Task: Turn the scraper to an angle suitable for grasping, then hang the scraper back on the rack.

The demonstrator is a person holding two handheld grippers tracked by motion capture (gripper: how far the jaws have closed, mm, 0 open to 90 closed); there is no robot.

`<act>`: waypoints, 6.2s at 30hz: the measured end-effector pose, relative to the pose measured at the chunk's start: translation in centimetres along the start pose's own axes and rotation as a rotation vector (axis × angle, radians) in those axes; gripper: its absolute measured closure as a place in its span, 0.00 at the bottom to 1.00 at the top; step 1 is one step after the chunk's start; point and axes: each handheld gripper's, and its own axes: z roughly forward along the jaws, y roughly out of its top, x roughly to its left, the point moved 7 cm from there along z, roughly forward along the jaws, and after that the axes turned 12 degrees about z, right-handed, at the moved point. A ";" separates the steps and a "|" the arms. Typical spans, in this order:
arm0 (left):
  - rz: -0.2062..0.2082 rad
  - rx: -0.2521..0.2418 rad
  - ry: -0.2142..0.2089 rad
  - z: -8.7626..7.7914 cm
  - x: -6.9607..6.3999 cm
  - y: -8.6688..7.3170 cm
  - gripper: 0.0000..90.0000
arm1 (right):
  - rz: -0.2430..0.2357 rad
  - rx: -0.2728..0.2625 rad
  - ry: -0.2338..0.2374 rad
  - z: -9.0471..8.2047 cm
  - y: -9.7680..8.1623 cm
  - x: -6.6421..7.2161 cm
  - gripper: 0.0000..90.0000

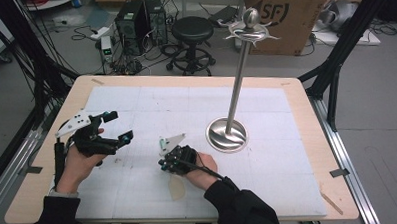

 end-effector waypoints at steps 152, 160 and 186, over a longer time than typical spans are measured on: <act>0.016 0.044 0.040 -1.7 -0.3 -1.1 0.02 | 0.013 0.405 -0.006 -7.4 -4.5 -4.5 0.20; 0.010 0.031 0.043 -1.7 -0.1 -0.8 0.02 | -0.015 0.526 -0.006 -6.8 -4.6 -4.1 0.49; 0.009 0.025 0.028 -0.7 0.0 -0.7 0.02 | -0.025 0.696 -0.080 -6.1 -5.4 -2.9 0.86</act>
